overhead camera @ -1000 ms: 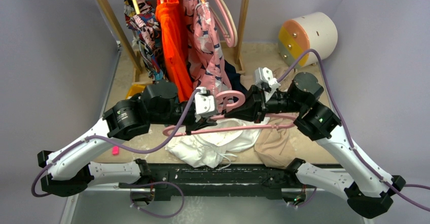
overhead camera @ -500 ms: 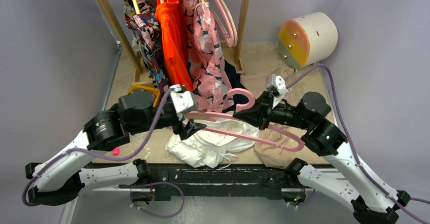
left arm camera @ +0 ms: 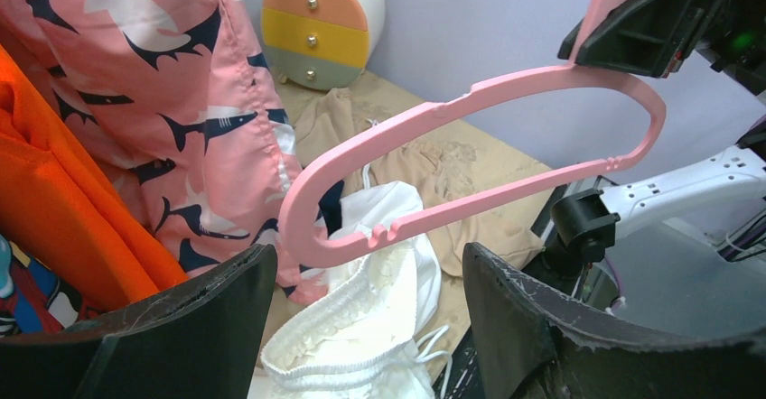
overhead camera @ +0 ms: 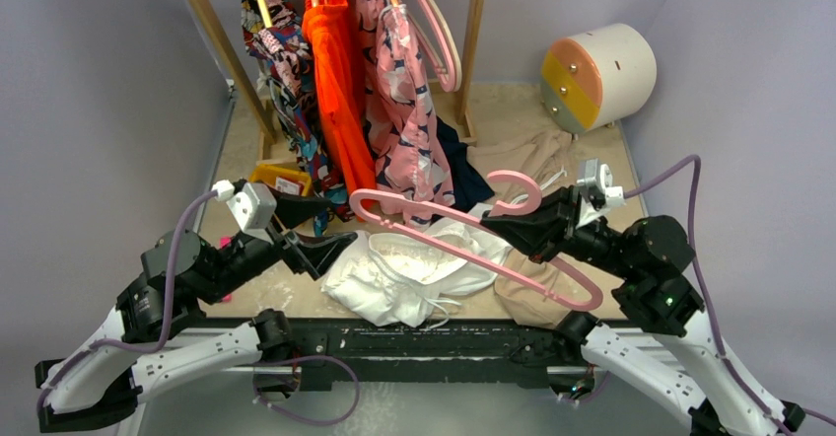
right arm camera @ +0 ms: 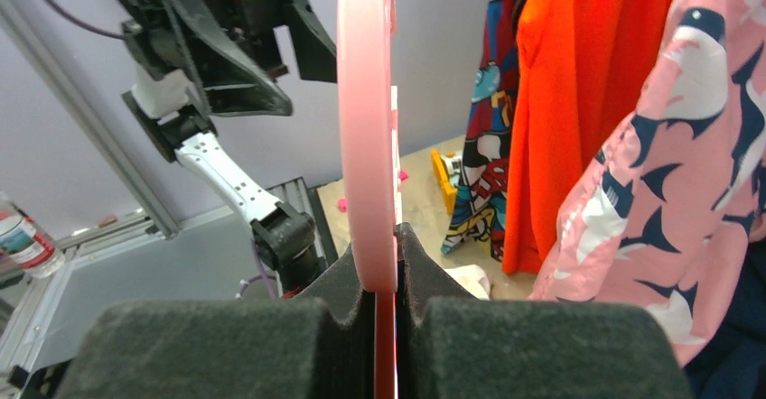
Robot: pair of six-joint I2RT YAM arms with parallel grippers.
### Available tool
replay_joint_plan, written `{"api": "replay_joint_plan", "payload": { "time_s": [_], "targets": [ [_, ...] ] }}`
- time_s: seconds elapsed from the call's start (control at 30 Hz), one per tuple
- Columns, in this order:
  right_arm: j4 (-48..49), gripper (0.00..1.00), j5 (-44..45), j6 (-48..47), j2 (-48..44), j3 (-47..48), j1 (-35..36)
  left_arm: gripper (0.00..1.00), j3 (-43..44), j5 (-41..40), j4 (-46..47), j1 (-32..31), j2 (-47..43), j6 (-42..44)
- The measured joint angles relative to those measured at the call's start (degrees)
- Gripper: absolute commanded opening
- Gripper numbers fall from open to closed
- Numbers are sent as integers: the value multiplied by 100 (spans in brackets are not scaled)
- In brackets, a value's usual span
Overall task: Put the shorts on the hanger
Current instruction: Hang the shorts on the hanger.
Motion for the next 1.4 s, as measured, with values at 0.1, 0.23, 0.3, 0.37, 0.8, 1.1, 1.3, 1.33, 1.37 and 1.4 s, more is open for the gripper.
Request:
{"api": "replay_joint_plan", "payload": {
  "time_s": [0.1, 0.23, 0.3, 0.37, 0.8, 1.1, 1.3, 1.33, 1.37, 1.4],
  "targets": [
    [-4, 0, -201, -92, -107, 9, 0, 74, -105, -7, 66, 0, -63, -101],
    [-74, 0, -385, -203, -164, 72, 0, 74, -105, 4, 74, 0, -11, -114],
    [-127, 0, -439, -229, -236, 72, 0, 74, -105, 24, 90, 0, 33, -98],
    [-144, 0, -505, -245, -319, 72, 0, 74, -105, 74, 133, 0, 98, -92],
    [-70, 0, -817, -238, -389, 59, 0, 53, -114, 544, 282, 0, 575, 39],
    [101, 0, -918, -203, -367, -11, 0, 16, -138, 758, 365, 4, 708, 144],
    [74, 0, -804, -249, -367, -11, -52, 0, -138, 973, 308, 0, 656, 317],
    [68, 0, -782, -264, -367, -11, -61, 0, -136, 1029, 306, -2, 638, 326],
    [61, 0, -765, -291, -358, -9, -74, 0, -136, 1078, 299, -2, 625, 334],
    [61, 0, -763, -302, -350, -7, -74, 0, -136, 1099, 286, -2, 614, 339]
  ]
}}
